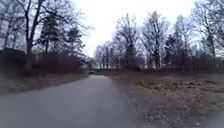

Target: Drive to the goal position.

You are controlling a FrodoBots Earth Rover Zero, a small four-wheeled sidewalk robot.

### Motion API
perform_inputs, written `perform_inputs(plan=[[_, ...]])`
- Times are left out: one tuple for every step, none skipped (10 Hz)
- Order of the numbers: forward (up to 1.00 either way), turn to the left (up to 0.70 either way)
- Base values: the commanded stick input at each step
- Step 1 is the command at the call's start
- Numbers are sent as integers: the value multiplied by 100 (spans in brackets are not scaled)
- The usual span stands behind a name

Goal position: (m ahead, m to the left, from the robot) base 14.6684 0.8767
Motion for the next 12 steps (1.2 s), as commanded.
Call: perform_inputs(plan=[[100,0],[100,0],[100,5],[100,26],[100,40],[100,40],[100,23],[100,0],[100,0],[100,0],[100,0],[100,0]])
